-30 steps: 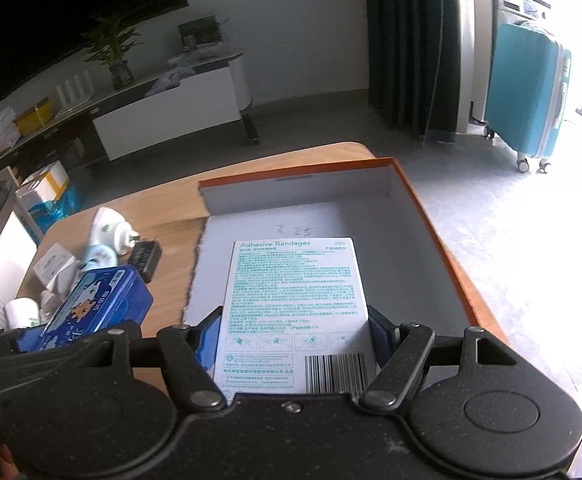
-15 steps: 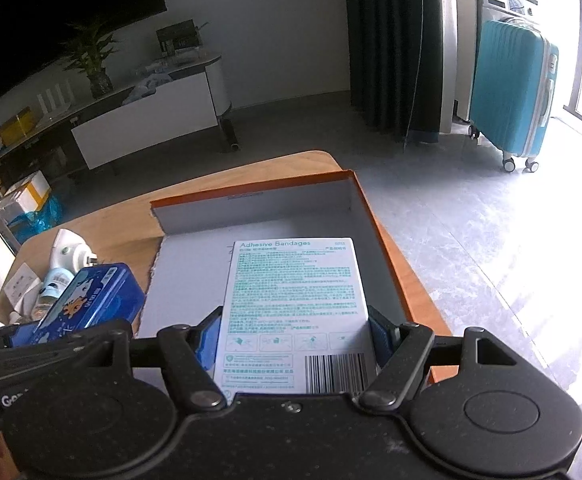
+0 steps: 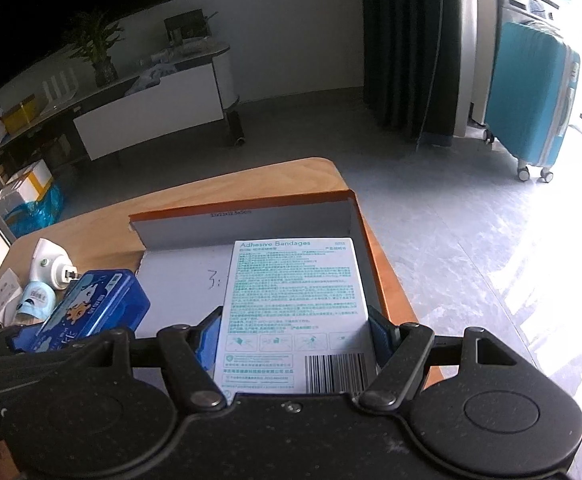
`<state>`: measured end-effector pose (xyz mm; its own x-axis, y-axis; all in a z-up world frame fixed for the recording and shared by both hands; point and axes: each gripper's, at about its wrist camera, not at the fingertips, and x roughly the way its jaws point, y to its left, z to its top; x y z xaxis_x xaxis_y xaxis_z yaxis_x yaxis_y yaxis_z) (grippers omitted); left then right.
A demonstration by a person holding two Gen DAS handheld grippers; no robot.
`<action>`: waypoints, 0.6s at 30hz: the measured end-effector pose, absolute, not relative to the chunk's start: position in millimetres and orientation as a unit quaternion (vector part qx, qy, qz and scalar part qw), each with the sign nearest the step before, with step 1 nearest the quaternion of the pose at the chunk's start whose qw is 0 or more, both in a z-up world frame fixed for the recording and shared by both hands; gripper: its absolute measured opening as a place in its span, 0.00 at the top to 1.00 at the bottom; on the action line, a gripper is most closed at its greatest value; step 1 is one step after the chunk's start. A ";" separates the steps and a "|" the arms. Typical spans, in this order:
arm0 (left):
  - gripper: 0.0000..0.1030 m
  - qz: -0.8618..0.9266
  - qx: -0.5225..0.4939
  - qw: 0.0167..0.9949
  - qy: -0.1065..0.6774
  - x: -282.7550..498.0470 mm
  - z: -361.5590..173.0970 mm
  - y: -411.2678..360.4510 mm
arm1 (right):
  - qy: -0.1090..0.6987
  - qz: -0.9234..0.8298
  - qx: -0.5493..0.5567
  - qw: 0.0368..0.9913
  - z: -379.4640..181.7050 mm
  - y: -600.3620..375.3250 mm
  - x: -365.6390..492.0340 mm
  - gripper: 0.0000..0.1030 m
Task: Organize rigid objects
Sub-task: 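Carry both boxes over the orange-rimmed tray and lower them inside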
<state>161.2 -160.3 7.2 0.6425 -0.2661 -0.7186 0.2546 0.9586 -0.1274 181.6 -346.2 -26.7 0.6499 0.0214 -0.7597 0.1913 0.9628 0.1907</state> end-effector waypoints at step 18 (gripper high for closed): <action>0.40 -0.148 -0.012 0.899 0.412 197.6 -4.7 -177.9 | 0.376 -0.060 0.143 0.914 -26.8 -376.6 197.2 0.14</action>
